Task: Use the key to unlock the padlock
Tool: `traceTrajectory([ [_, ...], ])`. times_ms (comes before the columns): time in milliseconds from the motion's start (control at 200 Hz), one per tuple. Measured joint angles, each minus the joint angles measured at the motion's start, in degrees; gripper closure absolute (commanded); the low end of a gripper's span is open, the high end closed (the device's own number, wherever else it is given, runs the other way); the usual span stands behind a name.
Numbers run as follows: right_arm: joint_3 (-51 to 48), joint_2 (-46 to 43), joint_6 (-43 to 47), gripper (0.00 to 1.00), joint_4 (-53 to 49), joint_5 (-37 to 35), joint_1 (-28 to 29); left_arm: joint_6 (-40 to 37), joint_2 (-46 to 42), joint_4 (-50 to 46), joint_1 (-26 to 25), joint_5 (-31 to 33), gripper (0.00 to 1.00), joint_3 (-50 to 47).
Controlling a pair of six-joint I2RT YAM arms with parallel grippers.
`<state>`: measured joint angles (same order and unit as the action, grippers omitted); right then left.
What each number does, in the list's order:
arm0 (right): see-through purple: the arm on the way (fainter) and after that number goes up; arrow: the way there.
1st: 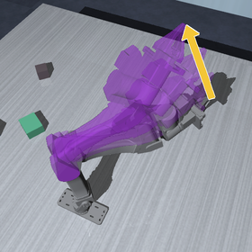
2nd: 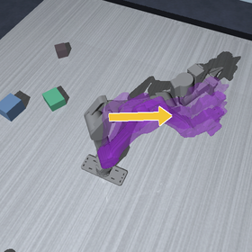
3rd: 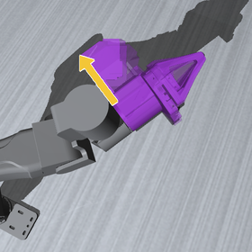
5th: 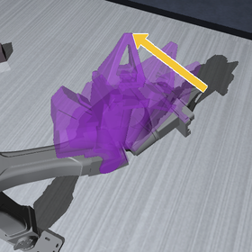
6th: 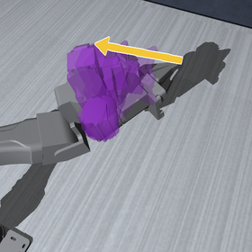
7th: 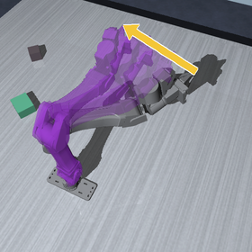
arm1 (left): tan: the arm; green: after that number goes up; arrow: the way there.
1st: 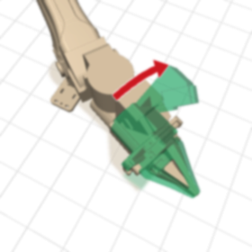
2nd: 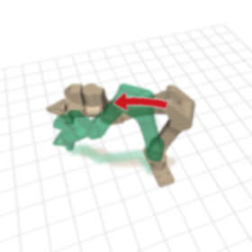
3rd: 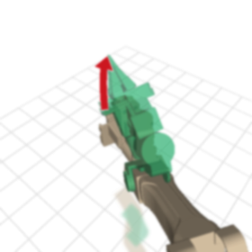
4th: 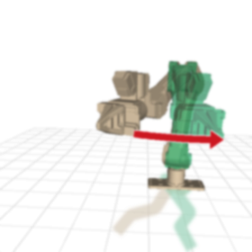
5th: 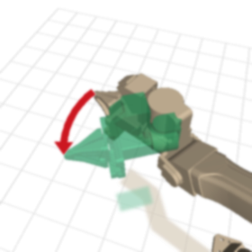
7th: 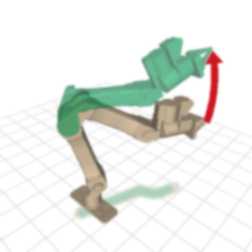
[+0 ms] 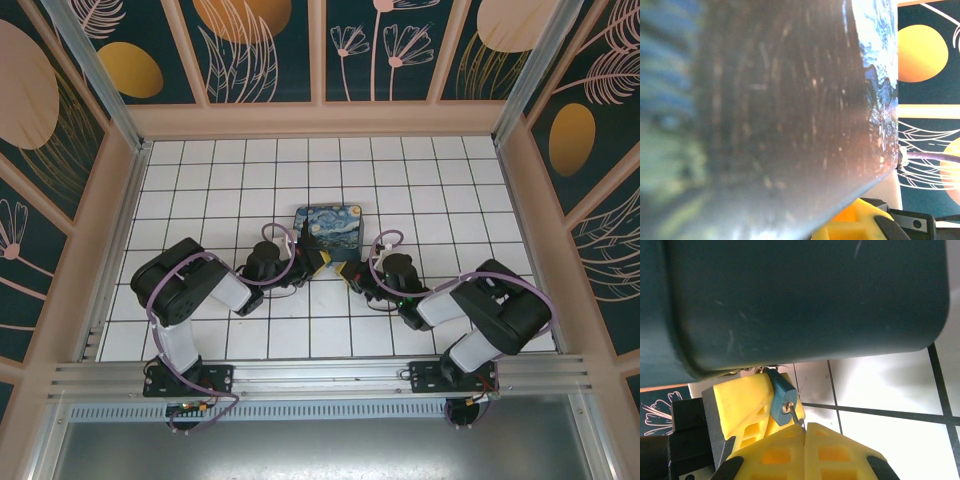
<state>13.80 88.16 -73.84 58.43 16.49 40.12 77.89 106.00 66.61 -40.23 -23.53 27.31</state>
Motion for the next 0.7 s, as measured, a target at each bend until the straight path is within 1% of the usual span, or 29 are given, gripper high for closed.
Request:
traceTrajectory([
  [485,0.09,-0.33,1.29,1.0,-0.31,-0.46,0.0,0.35,0.22,0.13,0.0,-0.04,1.0,0.02],
  [701,0.42,1.92,1.53,1.0,2.75,-0.59,0.0,2.67,0.22,0.74,0.31,-0.04,1.0,0.02],
])
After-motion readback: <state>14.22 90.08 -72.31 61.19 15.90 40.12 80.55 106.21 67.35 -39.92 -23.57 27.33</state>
